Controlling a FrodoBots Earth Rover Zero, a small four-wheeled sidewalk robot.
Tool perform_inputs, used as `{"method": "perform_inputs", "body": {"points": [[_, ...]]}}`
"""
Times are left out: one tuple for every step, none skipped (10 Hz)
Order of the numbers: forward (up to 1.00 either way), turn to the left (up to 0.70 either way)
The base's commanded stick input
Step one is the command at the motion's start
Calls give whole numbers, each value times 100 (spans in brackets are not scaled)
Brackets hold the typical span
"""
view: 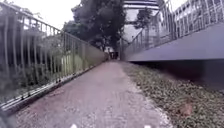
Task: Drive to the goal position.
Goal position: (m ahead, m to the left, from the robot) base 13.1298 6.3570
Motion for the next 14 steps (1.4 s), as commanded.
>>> {"method": "perform_inputs", "body": {"points": [[70, 0], [70, 0], [70, 0], [70, 0], [70, 0], [70, 0], [70, 0], [70, 0], [70, 0], [70, 0], [70, 0], [70, 0], [70, 0], [70, 0]]}}
